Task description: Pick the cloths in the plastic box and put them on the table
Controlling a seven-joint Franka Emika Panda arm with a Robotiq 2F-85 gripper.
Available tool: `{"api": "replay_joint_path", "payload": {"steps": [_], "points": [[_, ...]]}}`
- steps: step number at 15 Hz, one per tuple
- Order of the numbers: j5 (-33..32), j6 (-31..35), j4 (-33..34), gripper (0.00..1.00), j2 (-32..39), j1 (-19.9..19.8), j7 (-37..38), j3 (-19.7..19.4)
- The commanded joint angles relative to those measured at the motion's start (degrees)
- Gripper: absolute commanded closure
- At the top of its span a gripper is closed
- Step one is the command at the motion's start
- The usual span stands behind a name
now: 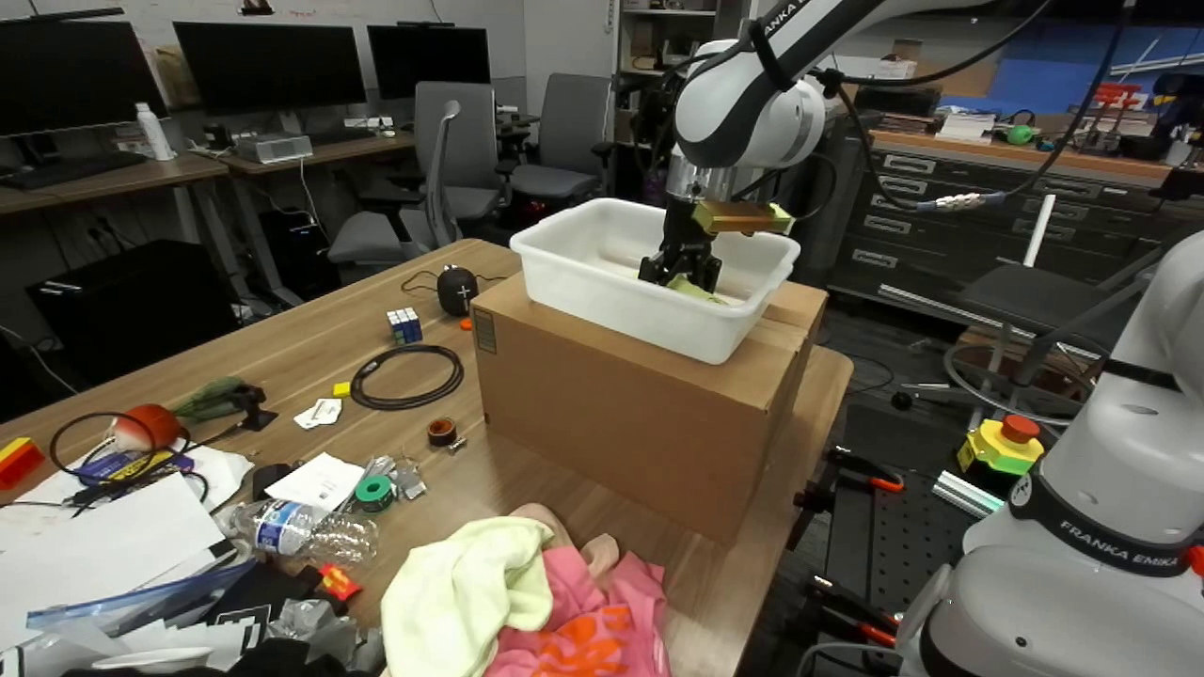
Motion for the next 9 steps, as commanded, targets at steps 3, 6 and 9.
{"api": "replay_joint_path", "payload": {"steps": [3, 6, 9], "points": [[0.36, 1.09, -2.74, 0.94, -6.62, 0.97, -2.2, 0.7], [-1.98, 0.7, -5.01, 0.93, -13.71, 1.4, -0.9, 0.83], [-5.73, 1.27, -7.45, 0.94, -22.48, 1.1, 0.69, 1.38]]}}
